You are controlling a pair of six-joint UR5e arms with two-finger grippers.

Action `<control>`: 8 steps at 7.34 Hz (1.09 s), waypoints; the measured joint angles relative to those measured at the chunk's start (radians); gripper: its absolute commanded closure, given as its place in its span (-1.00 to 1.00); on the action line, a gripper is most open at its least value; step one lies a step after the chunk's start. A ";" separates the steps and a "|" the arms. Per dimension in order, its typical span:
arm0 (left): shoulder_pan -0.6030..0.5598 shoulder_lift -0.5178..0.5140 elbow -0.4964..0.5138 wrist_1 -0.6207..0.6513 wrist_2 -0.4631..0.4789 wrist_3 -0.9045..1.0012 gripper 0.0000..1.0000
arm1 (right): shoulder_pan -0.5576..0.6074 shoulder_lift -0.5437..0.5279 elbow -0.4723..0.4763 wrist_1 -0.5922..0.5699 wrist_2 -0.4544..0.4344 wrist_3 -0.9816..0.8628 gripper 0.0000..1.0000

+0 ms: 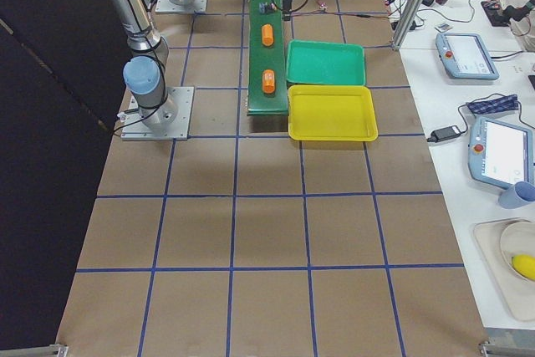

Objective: Sort buttons by color to trays
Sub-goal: 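Return the left gripper and grasp a green push-button switch, then lower the green button onto the conveyor belt and open the left gripper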

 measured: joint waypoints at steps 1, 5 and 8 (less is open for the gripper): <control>-0.041 0.029 -0.055 0.019 0.000 -0.025 1.00 | 0.000 0.000 0.000 0.000 0.001 0.002 -1.00; -0.148 0.102 -0.186 0.060 -0.015 -0.039 1.00 | -0.001 -0.001 0.001 -0.002 0.002 0.005 -1.00; -0.146 0.164 -0.300 0.077 -0.014 -0.043 -0.46 | -0.001 -0.001 0.001 -0.003 0.003 0.005 -1.00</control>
